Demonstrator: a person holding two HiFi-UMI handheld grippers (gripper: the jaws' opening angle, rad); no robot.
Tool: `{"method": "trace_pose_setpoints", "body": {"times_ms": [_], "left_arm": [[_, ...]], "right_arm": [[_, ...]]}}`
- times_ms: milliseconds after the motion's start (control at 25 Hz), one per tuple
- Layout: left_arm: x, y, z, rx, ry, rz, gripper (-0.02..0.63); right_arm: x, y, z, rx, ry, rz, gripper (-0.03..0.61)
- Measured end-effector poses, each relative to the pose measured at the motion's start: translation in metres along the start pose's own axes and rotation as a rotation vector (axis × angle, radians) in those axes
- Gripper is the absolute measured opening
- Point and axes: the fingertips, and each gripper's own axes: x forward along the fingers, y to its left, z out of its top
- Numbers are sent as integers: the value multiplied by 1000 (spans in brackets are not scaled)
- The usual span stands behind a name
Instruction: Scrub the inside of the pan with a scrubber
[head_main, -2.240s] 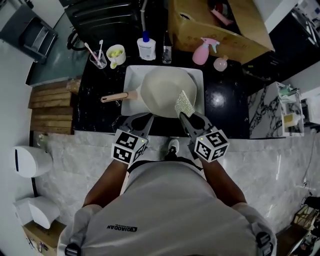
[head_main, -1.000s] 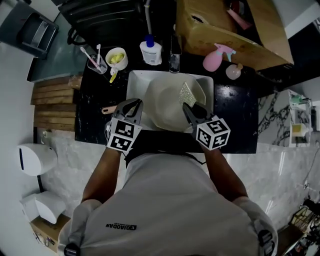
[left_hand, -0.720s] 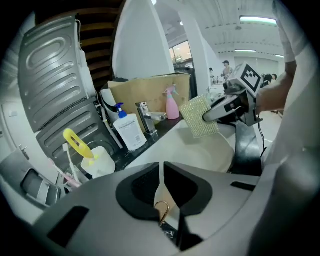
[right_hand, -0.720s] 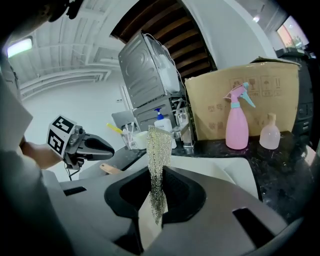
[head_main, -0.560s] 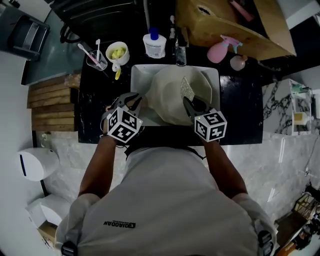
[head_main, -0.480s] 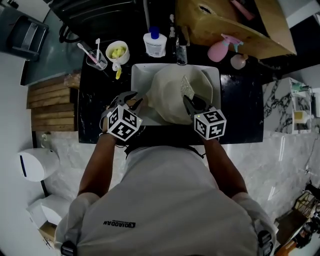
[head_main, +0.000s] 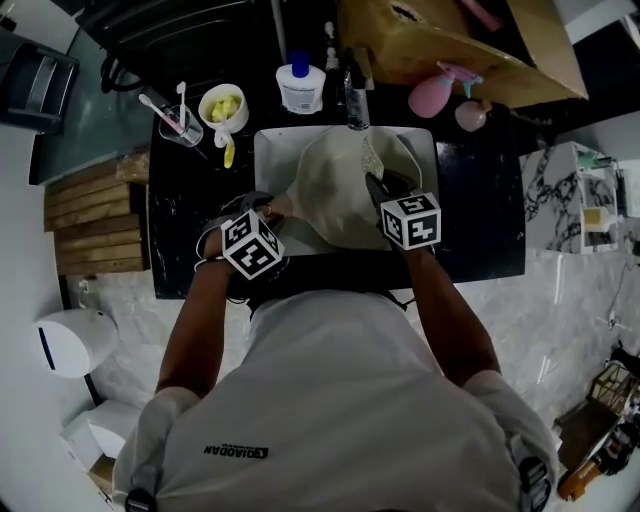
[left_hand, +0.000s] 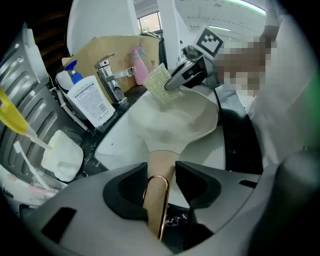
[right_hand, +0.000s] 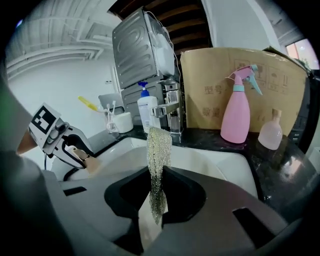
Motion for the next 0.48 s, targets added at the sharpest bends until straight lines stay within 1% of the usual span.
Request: {"method": "trace_pose_setpoints", "body": {"times_ms": [200,400,480], "left_arm": [[0,2,0,-36,-24,-31,173],[0,2,-2,-6,4,-27,173],[2,1,-3,8,18,-28,173]], "right_arm": [[24,-20,6,-60,39,-74,78],[41,-35,6,-138,80,-208,78],[49,-36,5,-150,98,-232,78]]}}
